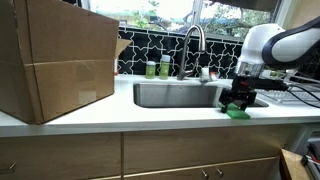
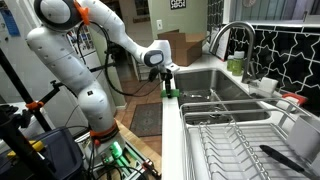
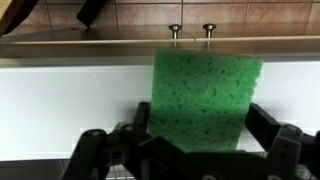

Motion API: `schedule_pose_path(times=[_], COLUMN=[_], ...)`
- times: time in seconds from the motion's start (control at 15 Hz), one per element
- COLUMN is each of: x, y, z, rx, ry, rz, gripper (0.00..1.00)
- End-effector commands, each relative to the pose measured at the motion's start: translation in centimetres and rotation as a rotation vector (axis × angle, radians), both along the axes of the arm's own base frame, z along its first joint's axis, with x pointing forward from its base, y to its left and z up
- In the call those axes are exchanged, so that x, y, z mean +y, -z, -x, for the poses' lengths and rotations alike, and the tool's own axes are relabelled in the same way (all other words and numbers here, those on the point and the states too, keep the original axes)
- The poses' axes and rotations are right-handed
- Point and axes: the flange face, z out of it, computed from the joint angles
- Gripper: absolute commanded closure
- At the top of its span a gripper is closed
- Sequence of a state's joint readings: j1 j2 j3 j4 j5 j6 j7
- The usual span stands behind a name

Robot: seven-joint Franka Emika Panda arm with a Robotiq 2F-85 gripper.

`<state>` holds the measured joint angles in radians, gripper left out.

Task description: Pick up the green sponge and squeeze the liquid in it inside the sink then place it back on the edge of the sink

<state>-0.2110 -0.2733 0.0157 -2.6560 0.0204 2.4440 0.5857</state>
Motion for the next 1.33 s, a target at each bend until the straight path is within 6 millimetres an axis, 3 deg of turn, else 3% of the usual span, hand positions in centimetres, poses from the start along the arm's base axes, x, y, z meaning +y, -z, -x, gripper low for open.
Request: schedule_pose_path(times=[0.0, 0.2, 1.27], x=[-0.4, -0.5, -1.0], y=[0.4, 0.3, -0.8], z=[0.1, 0.3, 0.6], rx=[0.022, 0.021, 0.014], ry=[-0.007, -0.006, 0.005], rz=[-0.026, -0.029, -0.041], gripper=[0.02, 0.10, 0.16])
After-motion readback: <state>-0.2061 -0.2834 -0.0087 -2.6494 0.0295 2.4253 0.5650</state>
